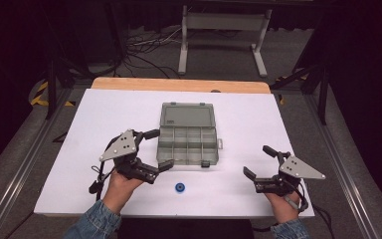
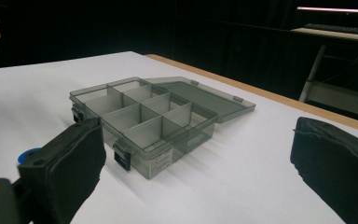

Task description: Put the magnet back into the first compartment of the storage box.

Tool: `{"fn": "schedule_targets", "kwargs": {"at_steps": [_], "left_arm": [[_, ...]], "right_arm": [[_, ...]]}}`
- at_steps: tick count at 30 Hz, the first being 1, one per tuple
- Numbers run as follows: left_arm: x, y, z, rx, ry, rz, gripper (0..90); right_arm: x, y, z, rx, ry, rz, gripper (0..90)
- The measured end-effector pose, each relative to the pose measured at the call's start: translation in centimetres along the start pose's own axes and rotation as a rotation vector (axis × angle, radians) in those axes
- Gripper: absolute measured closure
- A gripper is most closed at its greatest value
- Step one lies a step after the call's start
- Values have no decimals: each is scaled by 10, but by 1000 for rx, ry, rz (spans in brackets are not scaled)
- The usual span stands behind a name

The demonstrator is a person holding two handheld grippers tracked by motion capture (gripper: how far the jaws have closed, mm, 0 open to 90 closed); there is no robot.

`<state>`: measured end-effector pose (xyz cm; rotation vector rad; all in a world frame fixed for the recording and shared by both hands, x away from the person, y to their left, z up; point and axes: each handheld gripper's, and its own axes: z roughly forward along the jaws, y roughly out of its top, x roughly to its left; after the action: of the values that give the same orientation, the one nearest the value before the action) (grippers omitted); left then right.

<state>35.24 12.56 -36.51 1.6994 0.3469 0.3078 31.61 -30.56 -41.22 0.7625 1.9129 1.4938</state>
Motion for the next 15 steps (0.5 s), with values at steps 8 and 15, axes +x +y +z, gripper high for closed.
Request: {"fn": "schedule_targets", "kwargs": {"at_steps": [8, 15], "left_arm": [[-5, 10, 15, 257, 5, 74, 64], [-9, 19, 25, 432, 16, 124, 38]], "right_arm": [[-1, -1, -1, -3, 0, 6, 40], [-2, -1, -2, -6, 0, 11, 40]]}}
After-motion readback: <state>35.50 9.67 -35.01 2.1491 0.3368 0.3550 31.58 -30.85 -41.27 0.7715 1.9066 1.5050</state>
